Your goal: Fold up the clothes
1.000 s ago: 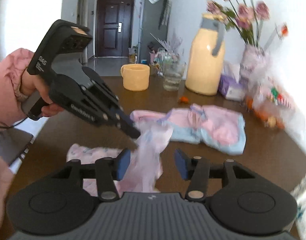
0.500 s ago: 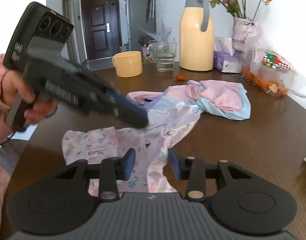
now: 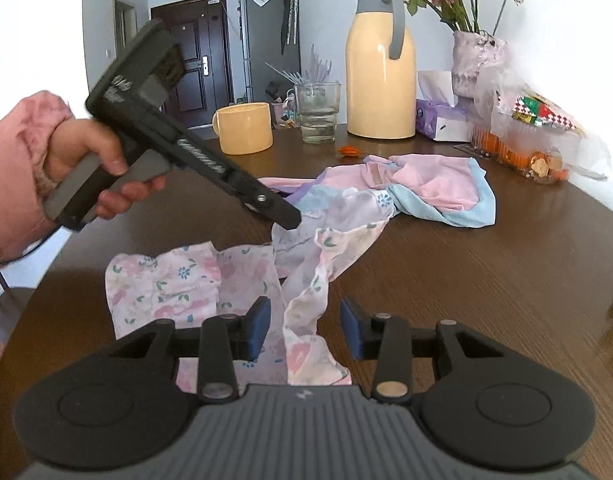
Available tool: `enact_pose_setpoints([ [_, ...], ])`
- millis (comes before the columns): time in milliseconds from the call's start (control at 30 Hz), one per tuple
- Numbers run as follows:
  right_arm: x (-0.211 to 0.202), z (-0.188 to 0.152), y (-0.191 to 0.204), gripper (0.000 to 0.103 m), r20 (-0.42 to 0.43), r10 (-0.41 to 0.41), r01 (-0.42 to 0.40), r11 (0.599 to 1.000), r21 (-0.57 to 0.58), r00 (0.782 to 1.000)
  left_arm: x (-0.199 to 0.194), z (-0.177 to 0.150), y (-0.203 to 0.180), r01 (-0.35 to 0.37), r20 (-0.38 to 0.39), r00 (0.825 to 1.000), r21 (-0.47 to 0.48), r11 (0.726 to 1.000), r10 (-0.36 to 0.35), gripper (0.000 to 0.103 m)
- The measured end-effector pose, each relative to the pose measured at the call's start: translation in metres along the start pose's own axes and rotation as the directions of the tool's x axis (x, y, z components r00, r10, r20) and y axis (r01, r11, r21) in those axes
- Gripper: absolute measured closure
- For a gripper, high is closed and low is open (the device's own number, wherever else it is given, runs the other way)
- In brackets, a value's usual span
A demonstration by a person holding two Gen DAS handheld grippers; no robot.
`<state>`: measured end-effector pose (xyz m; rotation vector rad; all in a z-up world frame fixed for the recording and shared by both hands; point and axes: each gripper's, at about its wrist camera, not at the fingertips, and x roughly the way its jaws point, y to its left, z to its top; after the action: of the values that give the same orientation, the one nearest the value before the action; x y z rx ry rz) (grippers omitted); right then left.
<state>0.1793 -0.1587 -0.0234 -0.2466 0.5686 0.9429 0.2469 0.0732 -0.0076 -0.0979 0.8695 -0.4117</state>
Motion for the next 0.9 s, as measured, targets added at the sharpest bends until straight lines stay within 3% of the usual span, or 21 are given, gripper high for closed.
enact_pose_setpoints([
  [100,0.003,-0.002,0.007,0.064,-0.010,-0.011,0.011,0.999,-0.040,1.000,0.004,0.005,-0.002,-0.027,-0.012,1.000,0.016,1.000,0.027,0.061],
  [200,0.003,-0.004,0.013,0.064,-0.007,-0.017,0.017,0.997,-0.069,1.000,0.009,0.008,-0.004,-0.042,-0.037,0.998,0.028,0.999,0.043,0.101],
  [233,0.002,-0.004,0.013,0.064,-0.004,-0.017,0.016,0.997,-0.070,1.000,0.009,0.008,-0.004,-0.040,-0.041,0.998,0.026,0.999,0.041,0.103],
  [600,-0.008,-0.002,0.005,0.060,0.038,-0.037,0.038,0.999,-0.015,0.999,-0.020,0.000,-0.020,-0.021,0.053,0.998,0.008,1.000,0.020,0.103],
  [700,-0.008,0.000,0.001,0.060,0.025,-0.050,0.050,0.999,0.005,0.998,-0.021,-0.001,-0.019,-0.040,0.038,0.998,-0.001,0.999,0.040,0.101],
  [900,-0.005,0.027,-0.020,0.060,-0.062,-0.036,0.045,0.987,0.157,0.997,-0.012,-0.003,-0.009,-0.018,-0.012,1.000,-0.013,1.000,0.018,0.072],
])
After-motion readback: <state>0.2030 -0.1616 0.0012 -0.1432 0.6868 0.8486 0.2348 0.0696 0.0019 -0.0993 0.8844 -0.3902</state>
